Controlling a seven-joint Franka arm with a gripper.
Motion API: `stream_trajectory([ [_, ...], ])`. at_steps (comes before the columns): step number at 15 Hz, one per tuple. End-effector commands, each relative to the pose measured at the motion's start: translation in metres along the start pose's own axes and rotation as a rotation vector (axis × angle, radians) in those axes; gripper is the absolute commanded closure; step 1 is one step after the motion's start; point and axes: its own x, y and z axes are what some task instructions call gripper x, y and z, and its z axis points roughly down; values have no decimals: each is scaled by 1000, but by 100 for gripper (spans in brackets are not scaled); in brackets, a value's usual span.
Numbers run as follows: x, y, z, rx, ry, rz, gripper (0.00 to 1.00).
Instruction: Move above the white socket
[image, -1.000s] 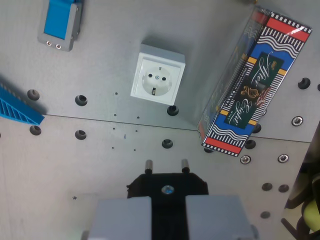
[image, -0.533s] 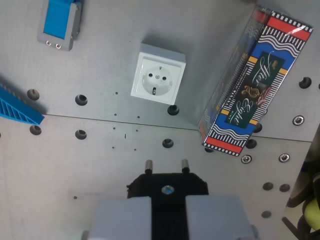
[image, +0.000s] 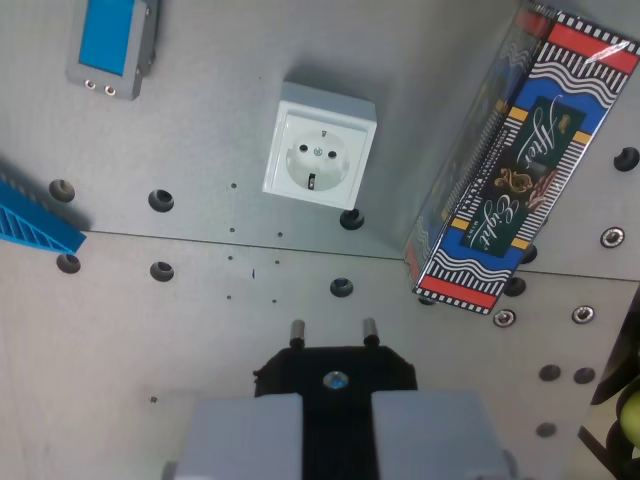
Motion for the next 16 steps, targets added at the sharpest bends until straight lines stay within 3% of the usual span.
stream_trajectory([
  [1, -5, 0, 15, -13, 98, 63, 100],
  [16, -13, 0, 89, 10, 90, 171, 100],
])
